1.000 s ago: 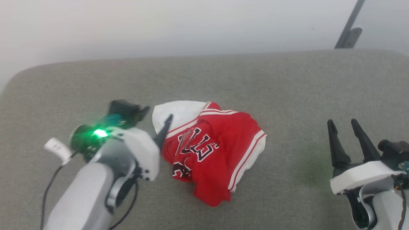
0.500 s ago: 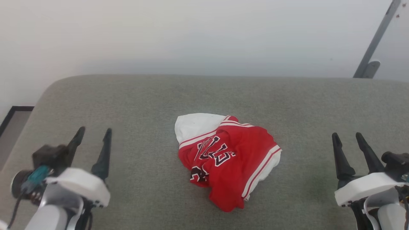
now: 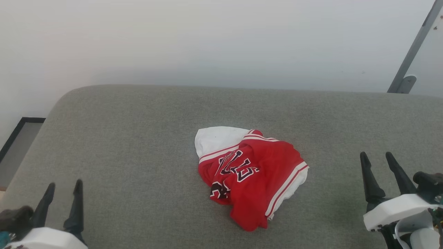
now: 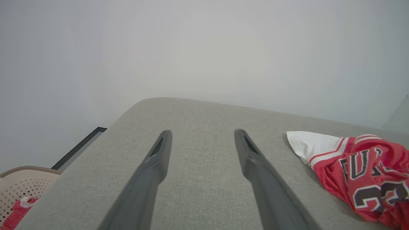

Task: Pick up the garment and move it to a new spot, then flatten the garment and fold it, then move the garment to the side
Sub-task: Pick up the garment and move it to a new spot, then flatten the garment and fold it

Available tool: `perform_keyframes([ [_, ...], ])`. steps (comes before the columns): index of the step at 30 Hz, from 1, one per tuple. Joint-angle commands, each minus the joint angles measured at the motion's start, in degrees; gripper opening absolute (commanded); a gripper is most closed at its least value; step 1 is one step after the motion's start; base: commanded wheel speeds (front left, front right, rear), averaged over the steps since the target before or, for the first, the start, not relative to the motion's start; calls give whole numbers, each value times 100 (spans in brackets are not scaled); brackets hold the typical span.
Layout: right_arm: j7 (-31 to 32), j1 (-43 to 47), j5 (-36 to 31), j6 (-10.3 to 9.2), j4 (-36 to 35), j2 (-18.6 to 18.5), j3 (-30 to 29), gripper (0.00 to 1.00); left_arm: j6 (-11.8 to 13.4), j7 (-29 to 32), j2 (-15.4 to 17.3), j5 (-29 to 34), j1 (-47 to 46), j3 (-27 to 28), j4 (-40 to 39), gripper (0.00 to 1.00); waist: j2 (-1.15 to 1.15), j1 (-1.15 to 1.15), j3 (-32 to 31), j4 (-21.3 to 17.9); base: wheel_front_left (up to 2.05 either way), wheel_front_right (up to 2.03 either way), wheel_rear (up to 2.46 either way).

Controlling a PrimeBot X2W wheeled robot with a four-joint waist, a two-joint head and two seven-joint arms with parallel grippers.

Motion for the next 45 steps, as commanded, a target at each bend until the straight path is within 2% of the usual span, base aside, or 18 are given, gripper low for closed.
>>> perform_keyframes([
  [1,30,86,-11,-2,-23,1,-22,100,-58,-72,-26,-59,103,72,85,100,0,0,-10,6,0,0,0],
  [10,14,209,-50,-2,-87,53,-121,100,-256,-226,-65,-82,139,181,315,100,0,0,-38,12,0,0,0],
  [28,153,277,-16,-2,-239,87,-46,100,-261,-256,-166,-7,77,114,214,100,0,0,-12,50,0,0,0],
  [39,191,175,-35,-2,-285,55,49,100,-460,360,-31,-144,-497,-149,8,100,0,0,69,11,0,0,0],
  [45,171,49,-21,-2,-310,56,173,100,-661,1133,158,-286,-1175,-445,-78,100,0,0,259,-277,0,0,0],
])
